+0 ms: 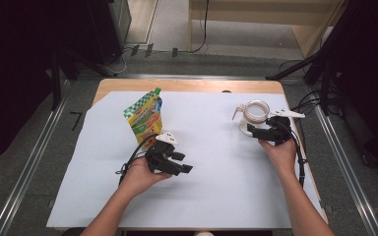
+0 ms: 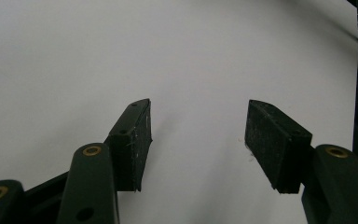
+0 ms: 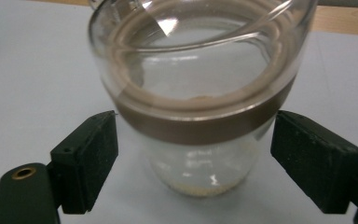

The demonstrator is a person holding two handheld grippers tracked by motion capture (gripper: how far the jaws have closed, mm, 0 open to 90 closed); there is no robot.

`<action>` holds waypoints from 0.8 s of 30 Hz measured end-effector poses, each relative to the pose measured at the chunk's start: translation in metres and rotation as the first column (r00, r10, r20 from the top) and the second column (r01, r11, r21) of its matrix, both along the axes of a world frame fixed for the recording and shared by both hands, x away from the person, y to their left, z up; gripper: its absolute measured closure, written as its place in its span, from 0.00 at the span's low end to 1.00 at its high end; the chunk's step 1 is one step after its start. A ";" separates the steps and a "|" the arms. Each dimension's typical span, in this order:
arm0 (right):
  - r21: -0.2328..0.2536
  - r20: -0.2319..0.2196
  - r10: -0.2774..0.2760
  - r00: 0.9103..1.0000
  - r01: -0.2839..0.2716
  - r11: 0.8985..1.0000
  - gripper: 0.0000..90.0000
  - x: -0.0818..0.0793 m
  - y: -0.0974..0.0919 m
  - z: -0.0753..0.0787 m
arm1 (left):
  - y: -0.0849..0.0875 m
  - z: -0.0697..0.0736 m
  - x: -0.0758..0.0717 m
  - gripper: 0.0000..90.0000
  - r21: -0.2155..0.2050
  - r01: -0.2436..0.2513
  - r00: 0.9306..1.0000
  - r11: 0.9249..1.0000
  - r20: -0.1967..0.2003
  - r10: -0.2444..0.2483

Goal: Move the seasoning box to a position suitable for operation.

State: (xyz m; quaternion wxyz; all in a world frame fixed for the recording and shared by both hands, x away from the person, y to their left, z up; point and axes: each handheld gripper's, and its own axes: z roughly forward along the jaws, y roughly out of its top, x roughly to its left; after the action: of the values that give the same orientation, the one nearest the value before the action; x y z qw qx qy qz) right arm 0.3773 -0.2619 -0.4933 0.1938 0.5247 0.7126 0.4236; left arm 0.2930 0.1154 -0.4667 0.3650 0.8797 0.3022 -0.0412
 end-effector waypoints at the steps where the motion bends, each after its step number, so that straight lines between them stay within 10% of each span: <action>1: 0.006 0.000 -0.007 1.000 0.007 1.000 0.16 0.002 0.001 -0.002 | 0.000 -0.001 0.000 0.47 -0.005 0.000 1.000 1.000 -0.002 0.000; 16: 0.004 0.130 -0.084 0.988 0.084 0.996 0.11 0.016 0.019 -0.022 | 0.004 0.001 -0.001 0.47 -0.013 -0.009 1.000 1.000 0.000 0.009; 24: -0.023 0.127 -0.082 0.988 0.086 0.996 0.13 0.014 0.018 -0.016 | 0.007 0.001 -0.001 0.47 -0.021 -0.015 1.000 1.000 0.001 0.015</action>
State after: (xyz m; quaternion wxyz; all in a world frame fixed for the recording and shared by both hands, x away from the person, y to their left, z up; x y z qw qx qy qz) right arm 0.3915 -0.2435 -0.5090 0.2635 0.5236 0.6821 0.4372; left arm 0.2920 0.1220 -0.4659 0.3749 0.8735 0.3080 -0.0410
